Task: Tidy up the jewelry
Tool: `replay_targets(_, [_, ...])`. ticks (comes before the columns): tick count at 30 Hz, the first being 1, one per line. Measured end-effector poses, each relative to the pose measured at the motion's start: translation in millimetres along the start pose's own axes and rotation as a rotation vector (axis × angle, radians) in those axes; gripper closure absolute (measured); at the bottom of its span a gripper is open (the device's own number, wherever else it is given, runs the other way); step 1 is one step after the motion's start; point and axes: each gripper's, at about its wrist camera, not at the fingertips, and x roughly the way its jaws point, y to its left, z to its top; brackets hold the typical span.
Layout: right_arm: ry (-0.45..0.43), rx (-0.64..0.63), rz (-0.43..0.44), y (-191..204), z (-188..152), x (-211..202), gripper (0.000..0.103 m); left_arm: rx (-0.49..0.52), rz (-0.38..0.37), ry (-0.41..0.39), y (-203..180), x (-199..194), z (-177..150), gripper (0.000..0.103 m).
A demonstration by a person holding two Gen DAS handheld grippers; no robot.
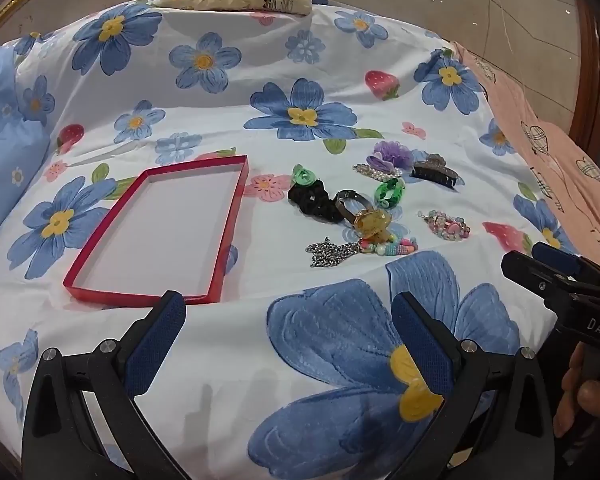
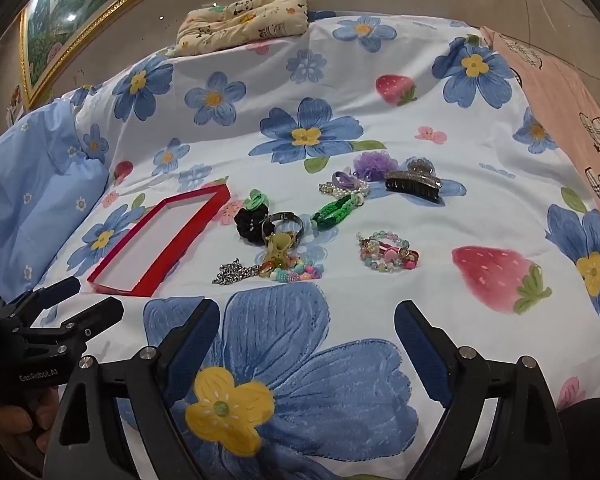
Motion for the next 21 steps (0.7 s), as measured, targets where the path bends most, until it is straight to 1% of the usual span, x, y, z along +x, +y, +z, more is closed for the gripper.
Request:
replay_targets(3, [-0.008, 0.01, -0.008, -0.1, 0.3, 3.7, 0.012, 0.001, 0.0, -0.005, 1.1, -1.9, -0.3, 0.0])
replay_targets(4, [-0.016, -0.005, -0.016, 4.6, -0.1, 4.3, 0.012, -0.001, -0.002, -0.005, 1.0, -1.3, 0.1, 0.0])
replay_targets(6, [0.0, 0.011, -0.017, 3.8, 5.8, 10.4, 0.012, -0.004, -0.002, -0.01, 2.1, -3.1, 0.9, 0.0])
replay_targets(8, [-0.042, 0.02, 0.008, -2.7, -0.3, -1.2, 0.012, -0.006, -0.001, -0.013, 1.1, -4.7, 2.1, 0.0])
replay_targets(21, [-0.03, 0.003, 0.008, -0.8, -0.4, 1.2, 0.012, -0.015, -0.002, -0.007, 1.3, -4.3, 7.3, 0.0])
